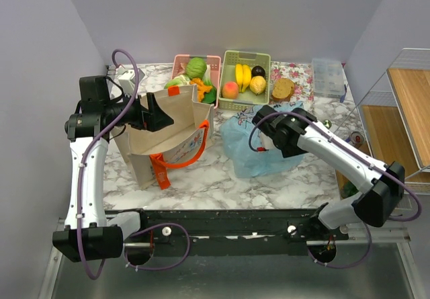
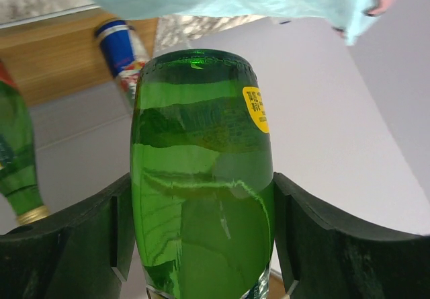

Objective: Untie the knot of the grocery bags and take out the mixed food

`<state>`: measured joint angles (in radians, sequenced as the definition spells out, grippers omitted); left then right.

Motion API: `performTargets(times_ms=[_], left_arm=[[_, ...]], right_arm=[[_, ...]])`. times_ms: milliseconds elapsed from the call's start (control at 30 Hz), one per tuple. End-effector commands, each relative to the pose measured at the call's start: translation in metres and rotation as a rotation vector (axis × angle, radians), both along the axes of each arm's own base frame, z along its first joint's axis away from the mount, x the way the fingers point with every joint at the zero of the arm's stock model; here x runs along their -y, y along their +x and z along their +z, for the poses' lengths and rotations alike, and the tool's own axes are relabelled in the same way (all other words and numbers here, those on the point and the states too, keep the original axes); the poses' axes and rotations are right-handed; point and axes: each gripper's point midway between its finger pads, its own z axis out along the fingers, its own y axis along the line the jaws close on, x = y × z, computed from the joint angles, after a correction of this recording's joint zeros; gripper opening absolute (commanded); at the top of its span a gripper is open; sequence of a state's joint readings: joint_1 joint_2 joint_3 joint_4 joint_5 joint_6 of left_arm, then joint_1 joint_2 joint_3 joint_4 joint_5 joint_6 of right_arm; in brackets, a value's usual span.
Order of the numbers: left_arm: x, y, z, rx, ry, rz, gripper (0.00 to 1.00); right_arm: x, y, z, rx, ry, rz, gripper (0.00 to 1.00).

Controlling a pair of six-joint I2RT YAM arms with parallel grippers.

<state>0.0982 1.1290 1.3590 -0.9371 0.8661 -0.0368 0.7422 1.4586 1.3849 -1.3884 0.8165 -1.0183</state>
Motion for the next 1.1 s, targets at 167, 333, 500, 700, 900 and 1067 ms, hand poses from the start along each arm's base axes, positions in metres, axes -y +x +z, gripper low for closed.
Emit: performTargets(times_ms=[167,333,500,700,900,1067], left_arm=[[0.004,0.007,0.018,0.050,-0.019,-0.026,0.93],[0.004,0.012,0.023,0.068,-0.012,-0.028,0.93],[0.007,0.015,0.025,0.060,-0.024,-0.040,0.93],[0.010,0.014,0.022,0.054,-0.025,-0.054,0.93],[0.017,0.016,0.021,0.044,-0.043,-0.071,0.92],[0.022,0.015,0.022,0.047,-0.040,-0.089,0.92]], right_arm=[[0.047,-0.048,-0.024,-0.019,-0.014,-0.079,0.01],[0.066,-0.075,-0.058,-0.102,-0.017,-0.134,0.01],[0.077,-0.095,-0.083,-0.187,-0.025,-0.161,0.01],[0.089,-0.105,-0.099,-0.290,-0.030,-0.208,0.01],[0.083,-0.090,-0.100,-0.341,0.003,-0.224,0.01],[0.095,-0.062,-0.097,-0.350,0.004,-0.244,0.01]])
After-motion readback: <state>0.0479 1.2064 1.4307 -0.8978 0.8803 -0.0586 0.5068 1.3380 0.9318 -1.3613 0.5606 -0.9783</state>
